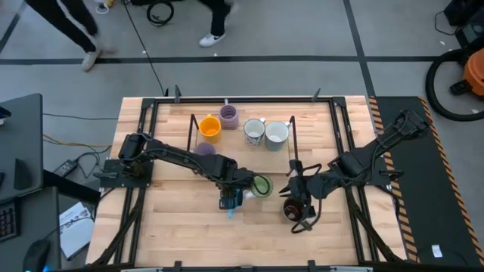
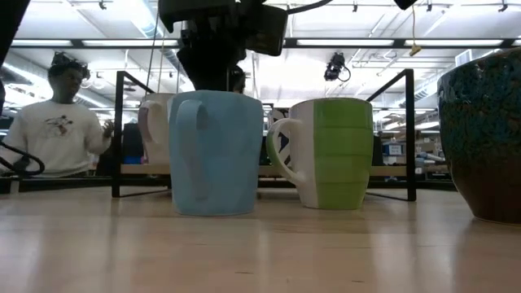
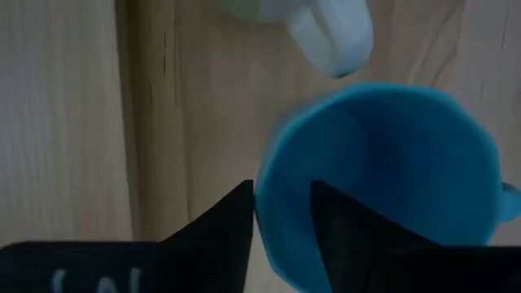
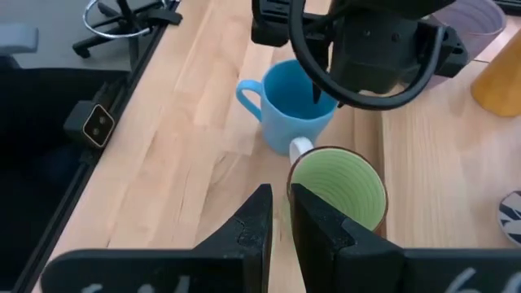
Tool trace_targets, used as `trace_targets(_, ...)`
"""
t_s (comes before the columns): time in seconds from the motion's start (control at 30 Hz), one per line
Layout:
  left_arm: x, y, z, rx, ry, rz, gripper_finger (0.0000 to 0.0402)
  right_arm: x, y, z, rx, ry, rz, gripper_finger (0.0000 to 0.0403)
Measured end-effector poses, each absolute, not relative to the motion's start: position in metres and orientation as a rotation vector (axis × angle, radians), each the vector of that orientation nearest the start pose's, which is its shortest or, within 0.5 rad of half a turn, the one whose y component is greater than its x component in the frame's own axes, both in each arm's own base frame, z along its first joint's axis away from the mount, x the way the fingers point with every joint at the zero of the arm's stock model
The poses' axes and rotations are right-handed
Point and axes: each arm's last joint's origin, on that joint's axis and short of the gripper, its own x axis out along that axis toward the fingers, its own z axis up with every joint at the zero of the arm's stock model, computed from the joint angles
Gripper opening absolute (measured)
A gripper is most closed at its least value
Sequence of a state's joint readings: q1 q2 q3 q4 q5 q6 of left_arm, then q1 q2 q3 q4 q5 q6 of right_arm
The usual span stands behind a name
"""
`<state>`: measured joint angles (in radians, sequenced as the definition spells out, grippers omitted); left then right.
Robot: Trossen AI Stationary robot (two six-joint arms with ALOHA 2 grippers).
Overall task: Place coffee mugs
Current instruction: Put the light blue mug on the shelf
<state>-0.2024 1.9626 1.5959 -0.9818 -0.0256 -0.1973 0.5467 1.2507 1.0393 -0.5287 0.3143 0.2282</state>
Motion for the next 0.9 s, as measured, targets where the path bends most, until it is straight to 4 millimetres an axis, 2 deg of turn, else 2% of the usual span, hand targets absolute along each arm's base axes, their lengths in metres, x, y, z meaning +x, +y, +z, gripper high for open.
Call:
trace_targets(0.37, 0.385, -0.08, 0.218, -0.03, 1.367, -0.027, 0.0021, 0.224, 0.129, 0.297, -0.1, 0.687, 0.123, 0.0052)
trace_targets(0.67, 0.384, -0.079, 0.219, -0.042, 1.376, -0.03, 0.0021, 0.224, 0.129, 0.297, -0.101, 0.686, 0.123, 0.0052)
trace_targets(0.9, 0.385, -0.075, 0.234, -0.032, 1.385, -0.026, 0.0021, 0.225, 0.13, 0.297, -0.098, 0.68, 0.124, 0.0052)
